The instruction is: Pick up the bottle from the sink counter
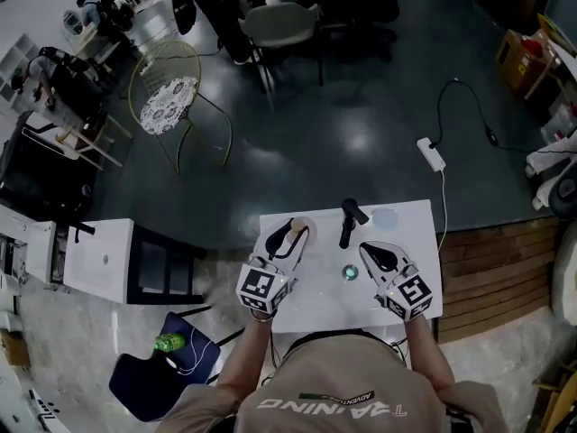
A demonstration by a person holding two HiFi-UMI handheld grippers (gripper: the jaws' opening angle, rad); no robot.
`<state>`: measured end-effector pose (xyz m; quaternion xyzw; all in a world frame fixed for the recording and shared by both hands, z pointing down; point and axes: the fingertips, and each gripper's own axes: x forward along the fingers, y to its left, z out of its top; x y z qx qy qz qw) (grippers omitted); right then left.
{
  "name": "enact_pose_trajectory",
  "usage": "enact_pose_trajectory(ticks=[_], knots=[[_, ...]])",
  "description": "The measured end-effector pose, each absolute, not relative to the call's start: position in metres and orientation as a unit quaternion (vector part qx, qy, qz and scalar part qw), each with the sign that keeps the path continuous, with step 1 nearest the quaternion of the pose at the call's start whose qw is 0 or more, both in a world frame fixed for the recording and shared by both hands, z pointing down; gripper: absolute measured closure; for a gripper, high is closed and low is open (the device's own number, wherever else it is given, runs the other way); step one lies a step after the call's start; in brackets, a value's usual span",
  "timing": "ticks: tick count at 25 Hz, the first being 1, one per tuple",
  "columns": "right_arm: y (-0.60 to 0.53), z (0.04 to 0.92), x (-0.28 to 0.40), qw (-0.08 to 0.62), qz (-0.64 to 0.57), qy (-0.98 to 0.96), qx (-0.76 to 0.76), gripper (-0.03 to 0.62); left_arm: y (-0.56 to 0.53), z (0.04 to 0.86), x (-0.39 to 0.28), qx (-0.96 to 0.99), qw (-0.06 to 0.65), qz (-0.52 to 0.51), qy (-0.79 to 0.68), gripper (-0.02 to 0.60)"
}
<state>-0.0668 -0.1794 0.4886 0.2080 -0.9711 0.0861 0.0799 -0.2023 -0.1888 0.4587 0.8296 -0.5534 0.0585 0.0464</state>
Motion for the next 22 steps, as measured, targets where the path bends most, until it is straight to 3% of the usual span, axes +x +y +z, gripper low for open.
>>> enact_pose_trajectory(ticks=[22], knots=[[-0.209, 0.429, -0.065, 0.034, 0.026, -0.978, 0.205, 0.588, -0.187, 0.411, -0.185, 0.838, 0.026, 0.042, -0.543, 0.454]])
